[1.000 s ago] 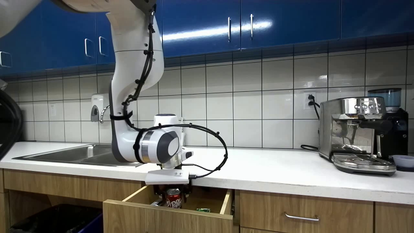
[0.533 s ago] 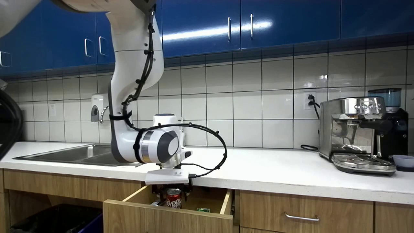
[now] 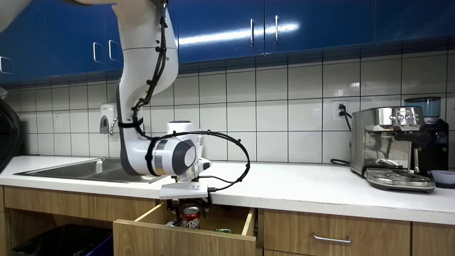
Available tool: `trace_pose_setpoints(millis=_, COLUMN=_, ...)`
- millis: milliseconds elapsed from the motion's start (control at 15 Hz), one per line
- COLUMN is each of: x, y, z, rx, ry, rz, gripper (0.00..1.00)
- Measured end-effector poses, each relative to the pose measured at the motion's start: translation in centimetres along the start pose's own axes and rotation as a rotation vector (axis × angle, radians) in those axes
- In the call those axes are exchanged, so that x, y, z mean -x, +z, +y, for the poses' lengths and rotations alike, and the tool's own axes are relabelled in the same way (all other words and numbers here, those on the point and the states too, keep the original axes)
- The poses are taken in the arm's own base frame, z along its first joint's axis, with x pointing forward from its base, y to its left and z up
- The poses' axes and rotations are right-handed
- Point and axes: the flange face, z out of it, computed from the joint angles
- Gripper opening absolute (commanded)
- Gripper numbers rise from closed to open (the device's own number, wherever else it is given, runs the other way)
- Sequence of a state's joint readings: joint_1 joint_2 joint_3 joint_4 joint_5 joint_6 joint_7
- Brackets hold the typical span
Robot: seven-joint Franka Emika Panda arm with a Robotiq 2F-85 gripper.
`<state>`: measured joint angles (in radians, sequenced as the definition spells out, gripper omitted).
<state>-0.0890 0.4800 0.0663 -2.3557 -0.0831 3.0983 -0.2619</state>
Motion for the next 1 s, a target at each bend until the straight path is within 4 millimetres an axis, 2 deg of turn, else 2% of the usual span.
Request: trace_pose_setpoints(millis=1000, x=3.1, y=-3.4, z=-1.0, rx=0.003, ry=0.01, rz=-0.012, gripper=1.0)
